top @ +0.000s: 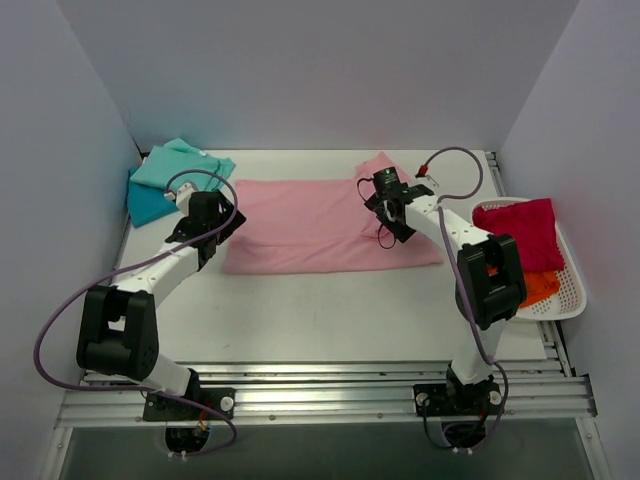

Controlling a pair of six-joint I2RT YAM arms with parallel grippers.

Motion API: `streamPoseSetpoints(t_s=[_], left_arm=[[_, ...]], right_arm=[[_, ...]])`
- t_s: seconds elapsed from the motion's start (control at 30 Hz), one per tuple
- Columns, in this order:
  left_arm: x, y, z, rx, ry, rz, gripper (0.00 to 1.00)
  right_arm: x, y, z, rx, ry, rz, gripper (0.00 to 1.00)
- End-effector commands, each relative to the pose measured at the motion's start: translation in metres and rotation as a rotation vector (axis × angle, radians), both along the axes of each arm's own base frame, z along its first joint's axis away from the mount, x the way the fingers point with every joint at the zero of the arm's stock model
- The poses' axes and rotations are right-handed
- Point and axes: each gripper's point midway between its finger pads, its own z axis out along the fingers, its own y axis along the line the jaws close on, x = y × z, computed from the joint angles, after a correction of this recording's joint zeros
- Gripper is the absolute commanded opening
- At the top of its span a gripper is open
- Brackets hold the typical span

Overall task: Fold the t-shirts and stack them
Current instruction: Fold the flattened tshirt in 1/3 of the way

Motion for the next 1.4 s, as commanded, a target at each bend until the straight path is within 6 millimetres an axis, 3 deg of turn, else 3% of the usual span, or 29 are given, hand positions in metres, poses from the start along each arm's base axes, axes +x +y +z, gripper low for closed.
streamPoseSetpoints(t_s=[0.0, 0.47, 0.8, 0.93, 1.07, 1.3, 1.33, 1.37], left_arm=[[0.005, -0.004, 0.012, -0.003, -0.046, -0.022, 0.94], [0.004, -0.005, 0.014, 0.003, -0.055, -0.034, 0.94], [0.001, -0.005, 0.012, 0.004, -0.051, -0.04, 0.94], [0.006, -0.006, 0.021, -0.002, -0.091, -0.041, 0.94], [0.006, -0.004, 0.019, 0.004, -0.088, -0.037, 0.94], [0.008, -0.003, 0.019, 0.013, -0.09, -0.033, 0.94], [0.008, -0.003, 0.019, 0.013, -0.09, -0.033, 0.94], [0.008, -0.002, 0.02, 0.016, -0.09, -0.031, 0.94]], right_arm=[[0.003, 0.007, -0.008, 0.009, -0.005, -0.006, 0.88], [0.019, 0.018, -0.044, 0.007, 0.028, -0.009, 0.87], [0.039, 0.026, -0.051, 0.024, 0.017, -0.011, 0.87], [0.051, 0.031, -0.054, 0.028, 0.013, -0.004, 0.87], [0.065, 0.038, -0.055, 0.031, 0.0, 0.004, 0.87], [0.12, 0.055, -0.046, 0.053, -0.085, 0.043, 0.87], [0.138, 0.063, -0.027, 0.088, -0.149, 0.063, 0.87], [0.147, 0.064, -0.021, 0.089, -0.178, 0.091, 0.86]])
